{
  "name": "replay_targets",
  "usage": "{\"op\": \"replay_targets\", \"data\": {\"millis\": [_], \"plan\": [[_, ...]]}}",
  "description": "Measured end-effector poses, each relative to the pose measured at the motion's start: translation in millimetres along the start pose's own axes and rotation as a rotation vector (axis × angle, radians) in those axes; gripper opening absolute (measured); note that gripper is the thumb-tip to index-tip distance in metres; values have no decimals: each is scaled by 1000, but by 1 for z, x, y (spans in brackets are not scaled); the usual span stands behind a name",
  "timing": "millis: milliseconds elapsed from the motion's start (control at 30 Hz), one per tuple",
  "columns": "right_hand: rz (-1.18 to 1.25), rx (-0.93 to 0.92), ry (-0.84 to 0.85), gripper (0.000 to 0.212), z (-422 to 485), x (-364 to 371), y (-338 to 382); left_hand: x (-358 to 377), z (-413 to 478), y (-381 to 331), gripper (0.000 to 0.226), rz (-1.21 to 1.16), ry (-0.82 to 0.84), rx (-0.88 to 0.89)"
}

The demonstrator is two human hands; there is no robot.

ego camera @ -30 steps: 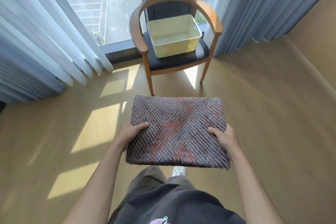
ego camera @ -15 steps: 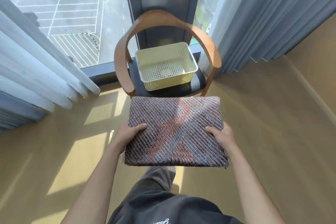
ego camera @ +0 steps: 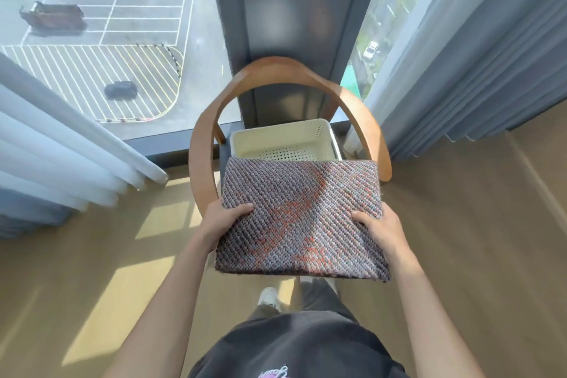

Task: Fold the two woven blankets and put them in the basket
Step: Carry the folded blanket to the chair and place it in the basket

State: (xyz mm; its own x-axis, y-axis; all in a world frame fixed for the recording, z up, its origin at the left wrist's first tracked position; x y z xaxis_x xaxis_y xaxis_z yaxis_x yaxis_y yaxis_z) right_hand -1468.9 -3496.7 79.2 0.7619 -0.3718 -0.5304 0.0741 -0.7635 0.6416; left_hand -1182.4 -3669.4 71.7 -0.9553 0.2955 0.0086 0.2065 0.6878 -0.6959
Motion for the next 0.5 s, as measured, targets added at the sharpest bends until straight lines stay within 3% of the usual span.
{"op": "replay_targets", "data": {"millis": [200,300,433,500], "plan": [[-26,-58,23,27,101,-23,60,48,69,-57,49,-39,-3,-14],[-67,-93,28,33,158,-38,92,73,105,-88,59,-67,-30,-45],[-76,-110,19,42,215,-57,127,111,138,-130,38,-149,-72,-30],[-83,-96,-3,37,236,-64,140,124,148,-148,44,-151,-78,-12]]}}
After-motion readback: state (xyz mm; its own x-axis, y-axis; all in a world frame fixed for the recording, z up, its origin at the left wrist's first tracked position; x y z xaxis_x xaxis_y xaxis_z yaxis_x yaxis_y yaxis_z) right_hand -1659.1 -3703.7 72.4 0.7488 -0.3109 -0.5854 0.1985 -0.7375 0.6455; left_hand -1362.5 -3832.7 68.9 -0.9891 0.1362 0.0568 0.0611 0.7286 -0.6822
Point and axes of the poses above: each hand's wrist, its own z-axis towards the middle knuckle, its own x-axis out of the palm, y = z × x, the point moved 5 cm from there along z, towards the middle knuckle, and after that the axes turned 14 degrees about -z, right-handed, at the moved point
